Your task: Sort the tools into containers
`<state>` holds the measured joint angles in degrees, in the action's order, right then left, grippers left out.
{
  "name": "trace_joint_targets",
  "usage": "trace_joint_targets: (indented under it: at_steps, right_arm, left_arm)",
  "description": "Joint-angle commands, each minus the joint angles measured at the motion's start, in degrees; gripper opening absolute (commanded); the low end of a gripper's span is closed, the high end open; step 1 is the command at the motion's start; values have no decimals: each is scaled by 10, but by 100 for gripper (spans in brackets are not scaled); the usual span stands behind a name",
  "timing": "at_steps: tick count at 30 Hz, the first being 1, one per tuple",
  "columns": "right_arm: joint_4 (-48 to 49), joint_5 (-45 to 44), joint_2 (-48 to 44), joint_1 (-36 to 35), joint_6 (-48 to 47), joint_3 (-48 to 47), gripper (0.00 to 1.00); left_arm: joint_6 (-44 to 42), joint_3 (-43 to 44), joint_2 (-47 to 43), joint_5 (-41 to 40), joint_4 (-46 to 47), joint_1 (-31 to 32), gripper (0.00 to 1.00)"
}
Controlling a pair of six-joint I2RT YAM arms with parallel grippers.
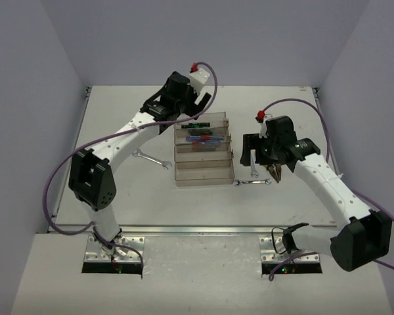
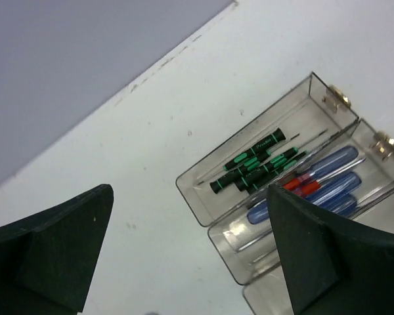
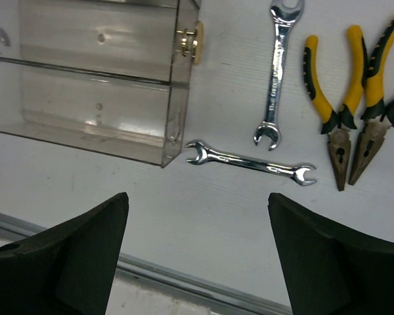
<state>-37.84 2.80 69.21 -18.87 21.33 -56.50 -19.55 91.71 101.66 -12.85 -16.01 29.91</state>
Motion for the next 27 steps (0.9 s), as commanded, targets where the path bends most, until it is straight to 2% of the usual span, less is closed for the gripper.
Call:
trace_joint_targets:
  at_steps: [1, 2, 3, 5, 6, 8, 12, 18, 24, 27]
  right_arm:
    - [8, -113, 46, 6, -57, -39, 75]
    - [7, -130, 76, 9, -67, -45, 62]
    - [7, -135, 104, 13, -74, -51, 54]
    - [7, -136, 149, 27, -93, -64, 47]
    - [8, -140, 153, 30, -104, -70, 47]
    - [13, -147, 213, 44, -123, -92, 45]
    - [16, -148, 283, 53, -141, -124, 42]
    - [30, -116, 371, 81, -158, -177, 36]
    - [31, -108, 412, 90, -174, -188, 35]
    - [32, -91, 424, 90, -175, -181, 35]
  left_arm:
    - [339, -35, -107, -69, -117, -27, 100]
    - [391, -64, -146, -58, -120, -28, 100]
    - [422, -88, -178, -47, -121, -28, 100]
    - [457, -144, -226, -29, -127, -28, 100]
    - [465, -165, -229, -22, -131, -28, 100]
    - [459, -232, -294, 4, -133, -27, 100]
    - [415, -283, -364, 50, -166, -27, 100]
    - [380, -397, -464, 37, -159, -27, 100]
    - [378, -472, -498, 2, -136, -25, 100]
    - [371, -482, -508, 12, -123, -26, 100]
